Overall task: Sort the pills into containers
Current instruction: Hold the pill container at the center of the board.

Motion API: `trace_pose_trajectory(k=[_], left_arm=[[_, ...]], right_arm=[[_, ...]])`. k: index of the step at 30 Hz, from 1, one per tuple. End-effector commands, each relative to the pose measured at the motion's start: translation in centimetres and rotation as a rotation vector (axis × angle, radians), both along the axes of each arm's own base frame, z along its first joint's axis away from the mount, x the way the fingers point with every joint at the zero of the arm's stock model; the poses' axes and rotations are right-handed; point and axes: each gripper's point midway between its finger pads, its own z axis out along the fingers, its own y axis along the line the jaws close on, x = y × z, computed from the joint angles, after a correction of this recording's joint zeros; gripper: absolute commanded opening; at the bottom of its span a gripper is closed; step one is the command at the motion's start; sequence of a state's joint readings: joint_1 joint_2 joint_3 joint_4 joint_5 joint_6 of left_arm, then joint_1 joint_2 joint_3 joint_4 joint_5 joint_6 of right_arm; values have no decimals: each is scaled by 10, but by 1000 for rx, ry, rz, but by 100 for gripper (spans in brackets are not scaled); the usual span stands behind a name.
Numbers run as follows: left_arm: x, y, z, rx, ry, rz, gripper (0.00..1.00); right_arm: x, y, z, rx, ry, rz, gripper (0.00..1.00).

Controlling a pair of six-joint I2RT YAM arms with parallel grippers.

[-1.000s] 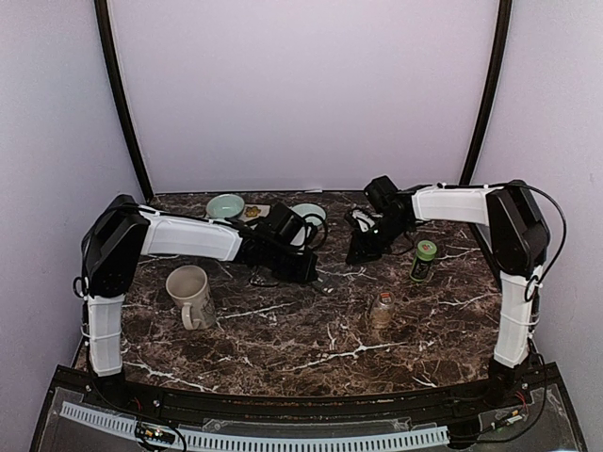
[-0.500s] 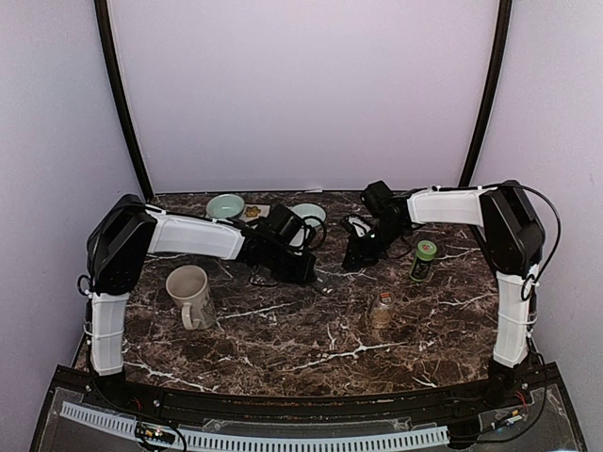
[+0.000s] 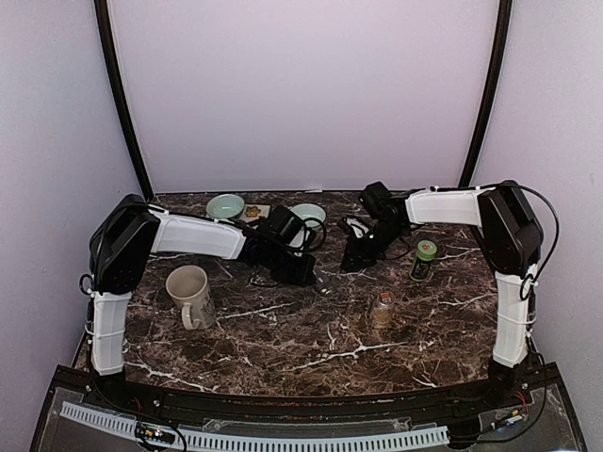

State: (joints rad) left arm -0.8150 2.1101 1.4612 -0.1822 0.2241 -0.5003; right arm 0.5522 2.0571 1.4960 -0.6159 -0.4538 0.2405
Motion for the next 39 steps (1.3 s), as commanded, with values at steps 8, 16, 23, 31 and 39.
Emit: trace_pose_trajectory(k=[8, 16, 23, 31, 39], left_arm=[[9, -9, 24, -34, -40, -28, 0], [7, -12, 20, -40, -27, -41, 0], [6, -14, 16, -46, -16, -45, 0], [6, -16, 12, -47, -3, -50, 0], [7, -18, 10, -42, 3, -56, 0]], right_arm=[[0, 0, 3, -20, -10, 4, 15], [2, -1, 4, -30, -12, -6, 15], [2, -2, 5, -32, -14, -13, 16], [1, -6, 6, -42, -17, -18, 16], [-4, -8, 4, -45, -7, -14, 16]])
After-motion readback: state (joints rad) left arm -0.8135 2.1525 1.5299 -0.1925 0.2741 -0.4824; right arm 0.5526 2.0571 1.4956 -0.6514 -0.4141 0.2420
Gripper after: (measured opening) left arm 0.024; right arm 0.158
